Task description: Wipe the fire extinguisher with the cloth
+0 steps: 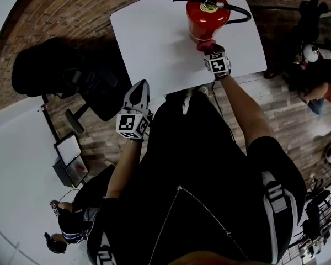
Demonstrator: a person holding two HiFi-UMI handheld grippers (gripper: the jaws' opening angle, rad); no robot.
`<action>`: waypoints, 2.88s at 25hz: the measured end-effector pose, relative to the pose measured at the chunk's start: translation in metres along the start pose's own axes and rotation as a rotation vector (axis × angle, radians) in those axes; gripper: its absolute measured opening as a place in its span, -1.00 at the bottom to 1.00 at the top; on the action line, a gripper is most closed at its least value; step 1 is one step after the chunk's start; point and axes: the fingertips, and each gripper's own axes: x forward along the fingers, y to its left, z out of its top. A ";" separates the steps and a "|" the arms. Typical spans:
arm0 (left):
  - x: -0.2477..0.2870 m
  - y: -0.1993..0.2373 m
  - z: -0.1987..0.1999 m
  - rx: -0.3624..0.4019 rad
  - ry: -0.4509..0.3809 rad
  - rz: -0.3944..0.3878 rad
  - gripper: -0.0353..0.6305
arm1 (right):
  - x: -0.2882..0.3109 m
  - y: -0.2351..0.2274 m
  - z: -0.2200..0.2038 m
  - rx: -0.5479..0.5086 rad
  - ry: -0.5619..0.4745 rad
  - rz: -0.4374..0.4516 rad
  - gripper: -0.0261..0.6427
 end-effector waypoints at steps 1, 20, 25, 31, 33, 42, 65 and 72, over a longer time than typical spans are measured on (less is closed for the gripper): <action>0.001 -0.002 -0.001 -0.003 0.000 0.005 -0.84 | 0.004 -0.001 -0.003 -0.002 0.006 0.002 -0.56; 0.026 -0.005 0.012 0.024 -0.010 -0.158 -0.84 | -0.008 0.002 -0.022 0.151 0.101 -0.045 -0.56; 0.048 -0.002 0.028 0.035 -0.035 -0.266 -0.84 | -0.045 0.013 0.005 0.173 0.030 -0.077 -0.57; 0.057 0.002 0.036 0.036 -0.043 -0.359 -0.84 | -0.108 0.040 0.057 0.174 -0.102 -0.150 -0.57; 0.060 0.004 0.036 0.037 -0.042 -0.385 -0.84 | -0.131 0.048 0.081 0.181 -0.163 -0.176 -0.57; 0.062 0.013 0.036 0.052 -0.050 -0.460 -0.84 | -0.208 0.081 0.174 0.200 -0.384 -0.288 -0.57; 0.031 0.062 0.028 0.059 -0.046 -0.430 -0.84 | -0.212 0.078 0.222 0.223 -0.429 -0.472 -0.57; 0.025 0.073 0.022 0.049 -0.040 -0.406 -0.84 | -0.197 0.075 0.208 0.232 -0.405 -0.478 -0.57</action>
